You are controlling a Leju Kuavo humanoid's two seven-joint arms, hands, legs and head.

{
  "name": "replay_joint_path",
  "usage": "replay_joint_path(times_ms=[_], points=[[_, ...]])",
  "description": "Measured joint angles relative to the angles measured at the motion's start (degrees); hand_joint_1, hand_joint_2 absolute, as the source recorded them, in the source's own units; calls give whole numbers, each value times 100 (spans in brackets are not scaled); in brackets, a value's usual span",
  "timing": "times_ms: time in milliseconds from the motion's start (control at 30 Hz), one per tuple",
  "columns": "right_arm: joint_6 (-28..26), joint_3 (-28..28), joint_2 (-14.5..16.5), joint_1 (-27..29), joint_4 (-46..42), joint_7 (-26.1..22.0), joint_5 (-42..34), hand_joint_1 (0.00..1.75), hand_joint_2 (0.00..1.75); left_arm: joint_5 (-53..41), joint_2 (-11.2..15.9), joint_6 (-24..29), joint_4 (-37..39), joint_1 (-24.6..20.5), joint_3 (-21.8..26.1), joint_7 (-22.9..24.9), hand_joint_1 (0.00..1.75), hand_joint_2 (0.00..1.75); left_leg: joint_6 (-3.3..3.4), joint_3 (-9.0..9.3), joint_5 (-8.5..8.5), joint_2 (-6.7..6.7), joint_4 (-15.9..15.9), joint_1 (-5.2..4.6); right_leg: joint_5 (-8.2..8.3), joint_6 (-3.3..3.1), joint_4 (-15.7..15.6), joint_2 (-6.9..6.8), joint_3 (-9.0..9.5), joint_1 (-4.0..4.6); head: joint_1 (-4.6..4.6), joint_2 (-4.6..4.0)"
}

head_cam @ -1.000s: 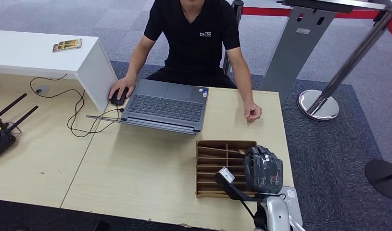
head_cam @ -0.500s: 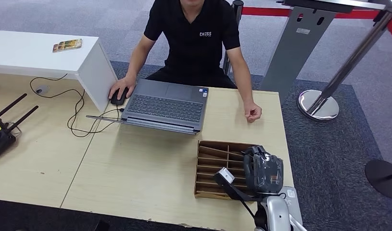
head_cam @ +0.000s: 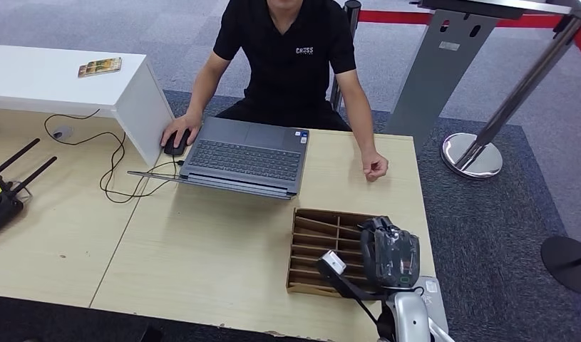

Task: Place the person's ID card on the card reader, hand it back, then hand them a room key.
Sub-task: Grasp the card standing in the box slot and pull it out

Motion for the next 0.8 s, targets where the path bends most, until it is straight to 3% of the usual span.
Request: replay_joint_path(times_ms=[367,800], points=[[-8,-462,-383,192,-1034,302,917,175,175,-131,6,0,0,34,51,-62,0,175,0,0,0,1,0,-1,0,0,-1,0,-2,-1,0,0],[-6,-934,-566,385,-1784,303,914,175,175,-241,2,0,0,39,166,-78,0,175,0,0,0,1,0,-1,0,0,0,0,-1,0,-1,1]])
